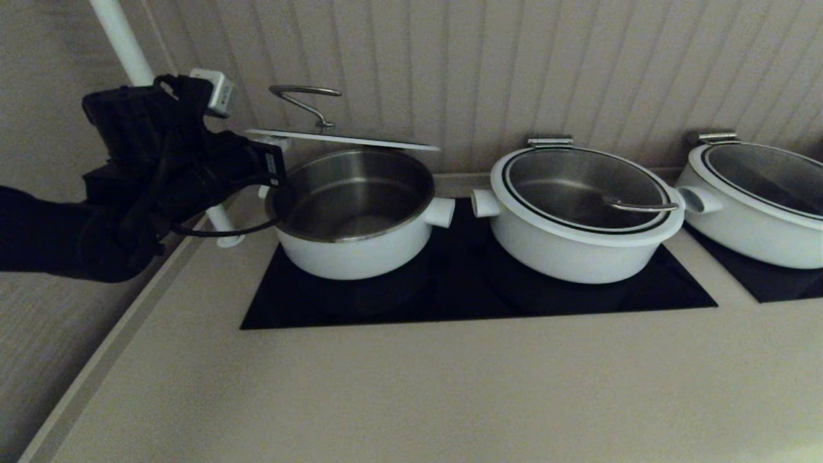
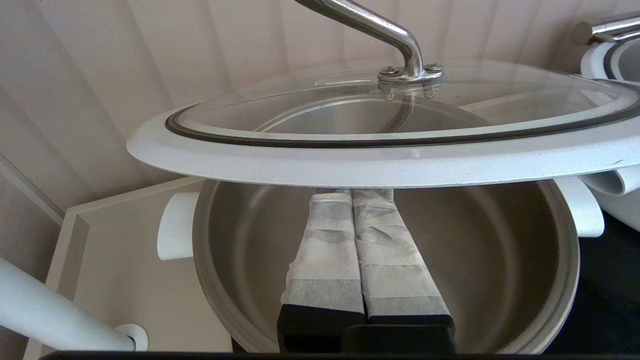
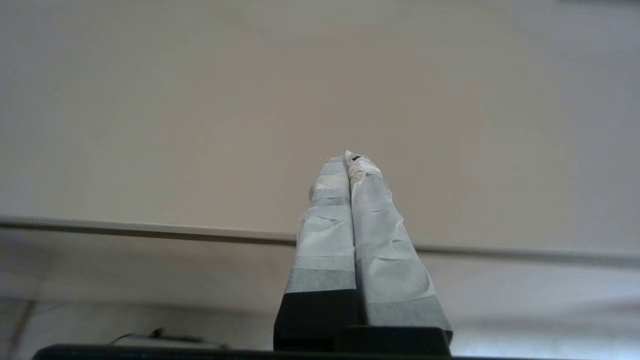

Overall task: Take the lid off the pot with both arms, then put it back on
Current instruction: Open the pot lid completely

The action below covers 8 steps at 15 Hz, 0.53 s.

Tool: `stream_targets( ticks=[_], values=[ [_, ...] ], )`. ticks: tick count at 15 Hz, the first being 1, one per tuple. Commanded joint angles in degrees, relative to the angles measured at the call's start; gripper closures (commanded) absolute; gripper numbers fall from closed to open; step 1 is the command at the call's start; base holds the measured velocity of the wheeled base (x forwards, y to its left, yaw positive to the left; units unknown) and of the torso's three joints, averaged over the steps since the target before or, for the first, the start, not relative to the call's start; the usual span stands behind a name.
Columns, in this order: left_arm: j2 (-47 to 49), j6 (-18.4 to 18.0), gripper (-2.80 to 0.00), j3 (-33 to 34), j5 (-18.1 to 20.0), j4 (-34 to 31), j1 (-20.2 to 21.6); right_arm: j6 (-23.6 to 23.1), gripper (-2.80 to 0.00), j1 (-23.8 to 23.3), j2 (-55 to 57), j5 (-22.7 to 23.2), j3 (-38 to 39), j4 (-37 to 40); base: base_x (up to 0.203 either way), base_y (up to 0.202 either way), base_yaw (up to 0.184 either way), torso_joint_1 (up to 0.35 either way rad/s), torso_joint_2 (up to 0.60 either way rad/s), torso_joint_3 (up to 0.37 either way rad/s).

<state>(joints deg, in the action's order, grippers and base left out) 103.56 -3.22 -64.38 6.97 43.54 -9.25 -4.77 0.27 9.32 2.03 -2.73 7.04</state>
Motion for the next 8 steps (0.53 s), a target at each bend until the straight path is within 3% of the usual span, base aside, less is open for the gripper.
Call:
stream_targets(
  ticks=[1, 8],
  values=[
    [0.07, -0.03, 0.00, -0.05, 0.06, 0.22, 0.02, -1.68, 0.00, -0.17, -5.21, 1.04, 0.08, 0.07, 0.000, 0.000, 0.000, 0.000, 0.00, 0.000],
    [0.34, 0.05, 0.00, 0.04, 0.06, 0.22, 0.11, -1.98, 0.00, -0.27, -9.23, 1.58, 0.35, -0.62, 0.000, 0.000, 0.000, 0.000, 0.00, 0.000]
  ],
)
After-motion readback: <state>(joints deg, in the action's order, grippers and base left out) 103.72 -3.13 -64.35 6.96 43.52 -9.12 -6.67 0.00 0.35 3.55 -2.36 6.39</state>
